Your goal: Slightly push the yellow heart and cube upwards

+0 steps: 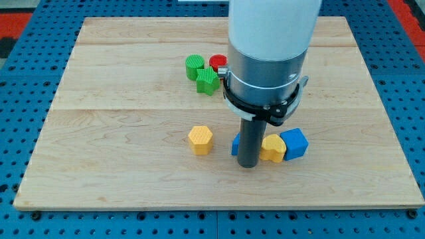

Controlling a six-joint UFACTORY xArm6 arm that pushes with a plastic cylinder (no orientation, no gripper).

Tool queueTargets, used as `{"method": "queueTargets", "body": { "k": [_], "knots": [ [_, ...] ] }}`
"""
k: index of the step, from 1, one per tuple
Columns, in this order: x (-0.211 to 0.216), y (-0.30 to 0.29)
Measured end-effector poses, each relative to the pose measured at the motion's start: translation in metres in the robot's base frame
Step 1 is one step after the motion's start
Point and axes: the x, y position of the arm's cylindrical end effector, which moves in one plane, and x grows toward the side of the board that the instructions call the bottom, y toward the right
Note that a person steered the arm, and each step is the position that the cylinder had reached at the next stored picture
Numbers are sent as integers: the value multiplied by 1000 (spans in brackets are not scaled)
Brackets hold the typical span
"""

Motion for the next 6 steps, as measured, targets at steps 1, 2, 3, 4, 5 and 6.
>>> {"method": "queueTargets", "body": {
  "k": [1,2,3,4,5,6],
  "knots": [
    [16,35],
    [16,49],
    [8,46],
    [14,51],
    [18,75],
    [3,74]
  ]
}}
